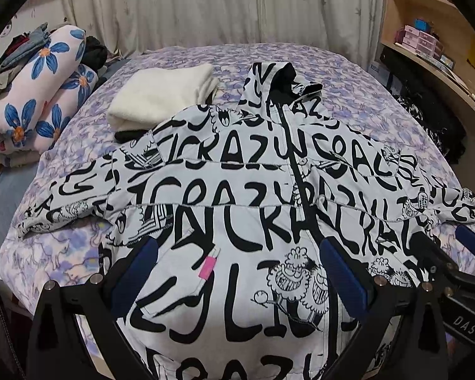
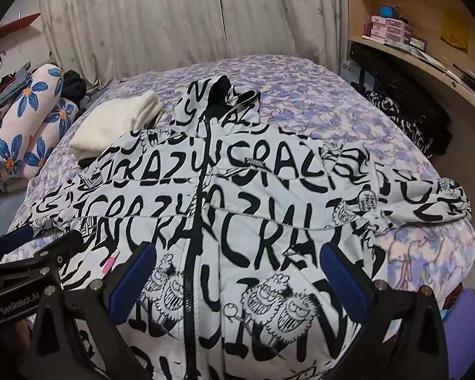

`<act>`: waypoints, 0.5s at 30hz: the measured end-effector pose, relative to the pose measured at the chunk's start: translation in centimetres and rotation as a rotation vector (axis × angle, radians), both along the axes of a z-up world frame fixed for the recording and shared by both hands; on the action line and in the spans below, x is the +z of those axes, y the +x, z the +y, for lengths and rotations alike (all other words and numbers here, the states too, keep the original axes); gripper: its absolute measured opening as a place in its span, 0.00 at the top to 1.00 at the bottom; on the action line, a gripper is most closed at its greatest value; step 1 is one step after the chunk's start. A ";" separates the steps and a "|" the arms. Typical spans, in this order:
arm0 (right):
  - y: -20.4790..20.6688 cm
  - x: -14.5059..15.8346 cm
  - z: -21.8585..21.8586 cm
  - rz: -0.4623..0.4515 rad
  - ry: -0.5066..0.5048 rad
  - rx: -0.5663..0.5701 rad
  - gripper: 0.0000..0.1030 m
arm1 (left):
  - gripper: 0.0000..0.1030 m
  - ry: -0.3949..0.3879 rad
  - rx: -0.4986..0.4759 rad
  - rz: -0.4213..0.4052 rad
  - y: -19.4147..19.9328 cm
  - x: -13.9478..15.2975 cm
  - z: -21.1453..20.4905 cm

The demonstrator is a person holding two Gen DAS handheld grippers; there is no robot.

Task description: Fold large clothes

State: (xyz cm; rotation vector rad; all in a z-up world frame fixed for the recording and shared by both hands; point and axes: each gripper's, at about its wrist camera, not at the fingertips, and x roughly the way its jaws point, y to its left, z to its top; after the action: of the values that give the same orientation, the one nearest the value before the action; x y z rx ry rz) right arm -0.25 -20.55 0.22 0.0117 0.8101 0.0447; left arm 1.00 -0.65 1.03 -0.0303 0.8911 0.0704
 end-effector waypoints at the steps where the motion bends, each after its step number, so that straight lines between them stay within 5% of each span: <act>1: 0.0 0.0 -0.1 -0.004 -0.001 0.001 0.00 | 0.01 0.003 0.000 -0.005 0.2 0.2 0.0; 8: 1.8 2.8 -2.2 -0.044 -0.001 -0.008 0.00 | 0.02 0.053 -0.053 -0.067 2.1 2.7 -1.2; 15: 3.2 6.4 -7.4 -0.114 -0.022 -0.124 0.00 | 0.02 -0.002 -0.129 -0.128 4.8 5.9 -2.9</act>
State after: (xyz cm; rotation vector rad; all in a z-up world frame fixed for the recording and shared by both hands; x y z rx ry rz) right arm 2.93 -27.94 6.67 0.0377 0.6947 -0.0801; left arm 5.79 -3.55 6.96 0.0205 0.7636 -0.0529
